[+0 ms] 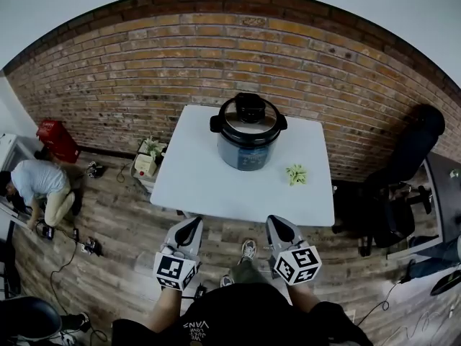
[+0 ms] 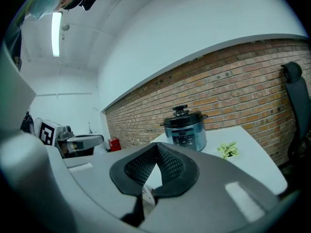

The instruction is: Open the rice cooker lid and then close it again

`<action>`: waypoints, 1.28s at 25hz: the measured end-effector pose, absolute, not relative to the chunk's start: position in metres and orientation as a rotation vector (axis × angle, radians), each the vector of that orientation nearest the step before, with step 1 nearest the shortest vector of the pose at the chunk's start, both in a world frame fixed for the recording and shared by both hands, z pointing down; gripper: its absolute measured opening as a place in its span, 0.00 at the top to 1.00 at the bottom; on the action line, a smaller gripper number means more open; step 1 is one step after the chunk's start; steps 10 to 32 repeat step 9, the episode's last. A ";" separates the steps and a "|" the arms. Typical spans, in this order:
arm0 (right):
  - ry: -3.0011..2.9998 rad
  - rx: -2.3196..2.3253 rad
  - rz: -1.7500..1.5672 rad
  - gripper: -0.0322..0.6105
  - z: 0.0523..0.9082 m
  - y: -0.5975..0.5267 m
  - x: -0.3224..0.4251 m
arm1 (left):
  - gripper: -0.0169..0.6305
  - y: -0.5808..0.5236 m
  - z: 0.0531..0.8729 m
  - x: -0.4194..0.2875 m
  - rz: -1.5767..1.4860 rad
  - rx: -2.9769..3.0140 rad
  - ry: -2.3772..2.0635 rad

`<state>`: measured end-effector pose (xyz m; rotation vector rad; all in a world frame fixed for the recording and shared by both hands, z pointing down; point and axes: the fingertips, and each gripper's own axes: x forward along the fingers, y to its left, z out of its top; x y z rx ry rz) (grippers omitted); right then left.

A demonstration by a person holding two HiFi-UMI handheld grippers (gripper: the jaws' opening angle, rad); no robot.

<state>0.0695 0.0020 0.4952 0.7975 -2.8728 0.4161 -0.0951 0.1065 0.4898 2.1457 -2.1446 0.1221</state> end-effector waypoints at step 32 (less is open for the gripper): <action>-2.876 0.795 0.419 0.94 0.494 0.000 0.065 | 0.97 0.104 0.489 -0.101 0.115 2.145 -2.150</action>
